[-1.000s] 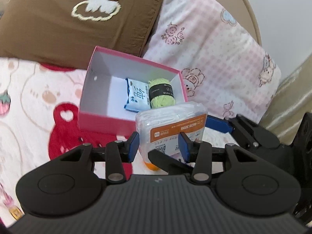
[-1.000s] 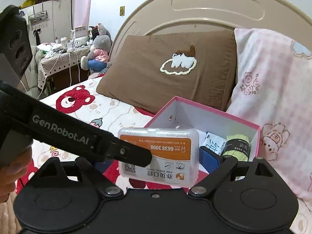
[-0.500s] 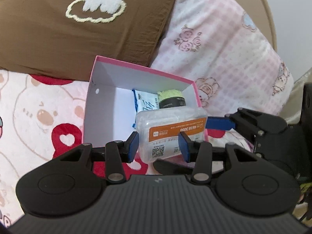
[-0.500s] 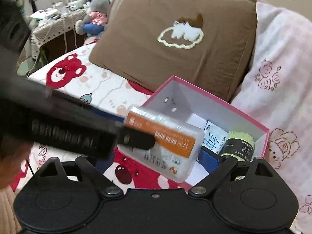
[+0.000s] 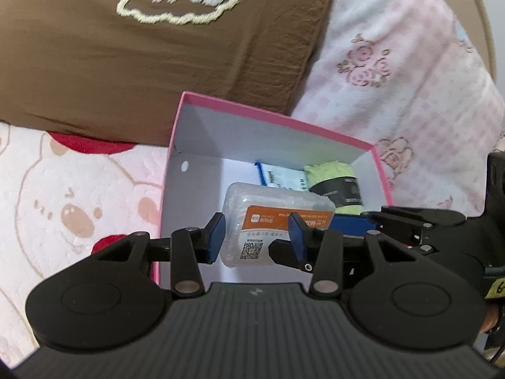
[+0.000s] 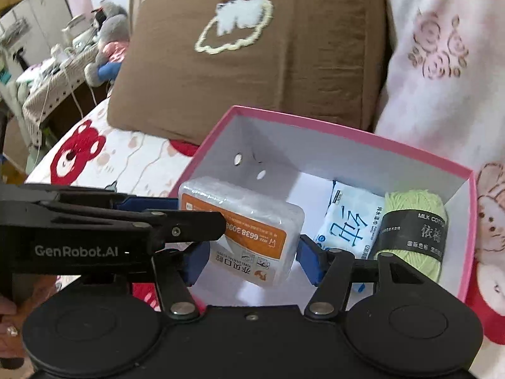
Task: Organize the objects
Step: 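Lower the floss box into the pink box and open the left tool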
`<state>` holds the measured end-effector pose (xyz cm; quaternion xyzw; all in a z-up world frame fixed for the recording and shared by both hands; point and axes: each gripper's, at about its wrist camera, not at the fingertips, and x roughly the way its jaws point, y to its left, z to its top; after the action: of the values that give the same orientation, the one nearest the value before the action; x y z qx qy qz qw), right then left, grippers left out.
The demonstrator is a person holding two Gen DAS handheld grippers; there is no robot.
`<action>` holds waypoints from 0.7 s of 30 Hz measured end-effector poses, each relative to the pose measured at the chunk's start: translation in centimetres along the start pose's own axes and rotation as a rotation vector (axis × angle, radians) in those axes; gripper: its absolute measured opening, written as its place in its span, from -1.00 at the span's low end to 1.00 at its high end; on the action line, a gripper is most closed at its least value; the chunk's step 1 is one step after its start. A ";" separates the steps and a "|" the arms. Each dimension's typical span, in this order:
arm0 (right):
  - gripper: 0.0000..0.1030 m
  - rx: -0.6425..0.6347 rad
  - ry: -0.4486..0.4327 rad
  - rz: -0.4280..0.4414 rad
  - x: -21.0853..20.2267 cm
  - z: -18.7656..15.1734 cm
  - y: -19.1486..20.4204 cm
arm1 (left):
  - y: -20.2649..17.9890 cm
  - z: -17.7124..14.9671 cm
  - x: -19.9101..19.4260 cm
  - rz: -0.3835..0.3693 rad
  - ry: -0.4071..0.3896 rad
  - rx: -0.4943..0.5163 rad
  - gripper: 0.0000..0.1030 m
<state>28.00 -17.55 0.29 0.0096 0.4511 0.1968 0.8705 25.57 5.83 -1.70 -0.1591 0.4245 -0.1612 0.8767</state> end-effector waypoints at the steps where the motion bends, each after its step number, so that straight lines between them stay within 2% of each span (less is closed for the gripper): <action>1: 0.26 0.016 0.002 0.008 0.5 -0.1 -0.3 | 0.3 -0.1 0.4 0.004 -0.001 -0.005 -0.19; 5: 0.24 0.063 0.023 0.036 2.4 -0.3 -1.1 | 0.8 -0.5 1.5 0.027 -0.008 0.012 -0.20; 10: 0.19 0.042 0.044 0.036 3.7 -0.9 -1.8 | 0.9 -0.9 2.9 0.013 0.022 0.024 -0.23; 18: 0.05 0.011 0.089 0.043 5.5 -1.8 -2.7 | -0.4 -2.0 3.7 0.106 -0.010 0.087 -0.26; 21: -0.13 0.010 0.104 0.040 6.2 -1.9 -3.1 | -0.7 -2.2 3.8 0.133 -0.025 0.113 -0.29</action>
<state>30.68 -18.56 -6.29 0.0128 0.4964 0.2124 0.8416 25.98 3.27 -5.36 -0.0828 0.4132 -0.1243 0.8983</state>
